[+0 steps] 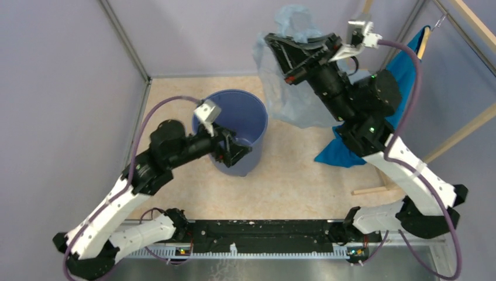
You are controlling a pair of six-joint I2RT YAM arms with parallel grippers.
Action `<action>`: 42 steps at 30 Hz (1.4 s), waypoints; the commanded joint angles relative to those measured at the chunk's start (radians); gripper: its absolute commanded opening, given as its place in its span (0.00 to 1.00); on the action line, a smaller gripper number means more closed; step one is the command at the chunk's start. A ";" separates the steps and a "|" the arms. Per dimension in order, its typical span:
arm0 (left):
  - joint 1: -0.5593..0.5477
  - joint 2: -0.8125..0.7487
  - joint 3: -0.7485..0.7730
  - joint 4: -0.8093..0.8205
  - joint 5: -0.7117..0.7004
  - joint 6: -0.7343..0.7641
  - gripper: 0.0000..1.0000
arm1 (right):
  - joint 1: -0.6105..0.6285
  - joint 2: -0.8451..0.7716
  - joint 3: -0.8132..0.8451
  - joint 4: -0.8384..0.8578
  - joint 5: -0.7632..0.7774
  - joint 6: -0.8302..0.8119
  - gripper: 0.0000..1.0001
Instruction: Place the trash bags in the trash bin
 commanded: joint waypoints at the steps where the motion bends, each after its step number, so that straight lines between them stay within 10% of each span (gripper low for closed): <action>1: -0.001 -0.232 -0.108 0.176 -0.062 -0.011 0.93 | 0.015 0.163 0.180 0.147 -0.235 0.229 0.00; 10: -0.001 -0.508 -0.153 0.206 -0.282 -0.009 0.99 | 0.064 0.283 0.368 0.243 -0.209 0.253 0.00; 22: -0.001 -0.521 -0.111 0.134 -0.358 -0.033 0.99 | 0.070 0.068 -0.036 0.079 0.477 0.085 0.00; 32: -0.001 -0.299 0.048 -0.019 -0.648 -0.157 0.98 | 0.060 -0.045 -0.298 0.044 0.555 -0.114 0.00; 42: 0.001 0.266 0.488 -0.373 -0.804 -0.169 0.73 | -0.066 -0.099 -0.401 0.048 0.299 -0.055 0.00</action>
